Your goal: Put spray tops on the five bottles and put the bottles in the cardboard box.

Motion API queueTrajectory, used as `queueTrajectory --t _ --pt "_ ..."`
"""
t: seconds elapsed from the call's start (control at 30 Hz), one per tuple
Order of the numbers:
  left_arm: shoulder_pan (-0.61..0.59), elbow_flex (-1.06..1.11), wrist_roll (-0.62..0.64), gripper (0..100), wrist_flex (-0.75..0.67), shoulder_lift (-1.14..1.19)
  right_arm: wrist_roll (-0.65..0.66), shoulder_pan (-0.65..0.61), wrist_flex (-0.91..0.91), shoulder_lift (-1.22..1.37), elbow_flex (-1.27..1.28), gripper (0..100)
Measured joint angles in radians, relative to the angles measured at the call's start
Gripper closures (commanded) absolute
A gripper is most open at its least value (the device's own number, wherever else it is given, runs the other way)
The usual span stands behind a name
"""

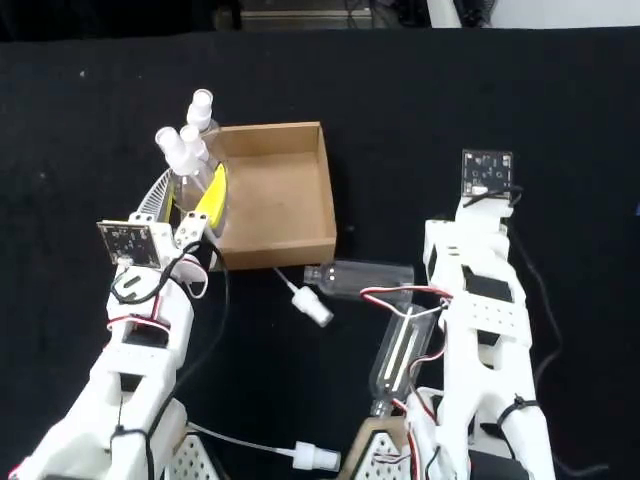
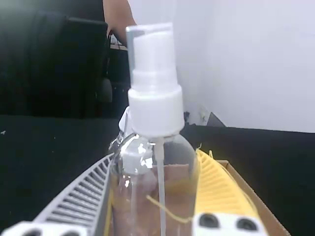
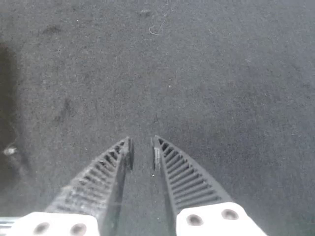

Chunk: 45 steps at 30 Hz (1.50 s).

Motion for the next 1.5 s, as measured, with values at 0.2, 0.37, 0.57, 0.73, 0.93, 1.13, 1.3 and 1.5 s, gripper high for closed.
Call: queueTrajectory --t 0.2,0.37,0.57,0.73,0.93,1.13,1.3,1.5 --pt "0.0 0.0 0.0 97 -0.11 0.135 0.0 0.0 0.0 0.0 0.0 94.5" --pt "0.0 0.0 0.0 97 -0.212 0.245 0.0 0.0 0.0 0.0 0.0 94.5" --pt "0.0 0.0 0.0 97 -0.316 0.374 0.0 0.0 0.0 0.0 0.0 94.5" --pt "0.0 -0.002 0.0 97 -0.407 0.465 0.0 0.0 0.0 0.0 0.0 94.5" --pt "-0.005 -0.002 0.0 97 -0.474 0.539 0.0 0.0 0.0 0.0 0.0 94.5" --pt "-0.005 -0.006 0.0 97 -0.479 0.574 0.0 0.0 0.0 0.0 0.0 94.5" --pt "-0.003 -0.028 0.0 97 -0.479 0.612 0.0 0.0 0.0 0.0 0.006 94.5" --pt "-0.005 -0.04 0.0 97 -0.479 0.641 0.0 0.0 0.0 0.0 0.015 94.5"
